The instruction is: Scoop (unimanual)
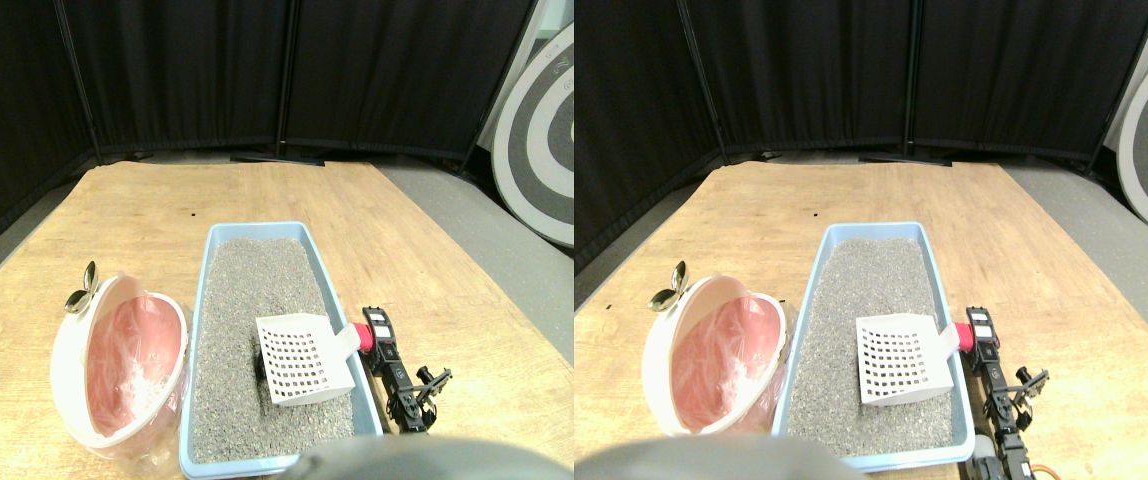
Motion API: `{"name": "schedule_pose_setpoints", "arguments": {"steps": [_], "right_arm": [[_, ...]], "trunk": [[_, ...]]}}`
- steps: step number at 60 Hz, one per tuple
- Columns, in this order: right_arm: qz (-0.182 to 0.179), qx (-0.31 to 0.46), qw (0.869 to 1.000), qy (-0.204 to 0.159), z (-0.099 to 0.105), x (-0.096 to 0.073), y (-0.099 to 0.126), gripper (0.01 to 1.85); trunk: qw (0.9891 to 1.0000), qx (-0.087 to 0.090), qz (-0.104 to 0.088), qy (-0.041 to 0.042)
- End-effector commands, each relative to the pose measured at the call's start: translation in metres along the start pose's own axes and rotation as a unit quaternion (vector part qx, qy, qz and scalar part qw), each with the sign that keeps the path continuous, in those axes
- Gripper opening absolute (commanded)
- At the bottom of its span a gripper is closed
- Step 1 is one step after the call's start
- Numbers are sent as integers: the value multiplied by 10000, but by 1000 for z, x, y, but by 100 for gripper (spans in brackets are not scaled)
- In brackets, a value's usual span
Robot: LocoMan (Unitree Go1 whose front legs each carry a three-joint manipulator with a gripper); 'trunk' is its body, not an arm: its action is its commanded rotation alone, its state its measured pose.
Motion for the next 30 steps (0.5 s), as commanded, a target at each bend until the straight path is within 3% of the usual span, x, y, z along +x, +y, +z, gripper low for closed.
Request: {"name": "schedule_pose_setpoints", "arguments": {"steps": [1, 12, 30], "right_arm": [[40, -149, 9998, -125, 4, 2, 2, 6], [-115, -208, 9996, -159, 12, -1, 0, 6], [-43, -206, 9995, -233, 30, -8, -7, 6]], "trunk": [[9999, -129, -10, 39], [9999, -159, -12, 36], [9998, -196, -11, 11]]}}
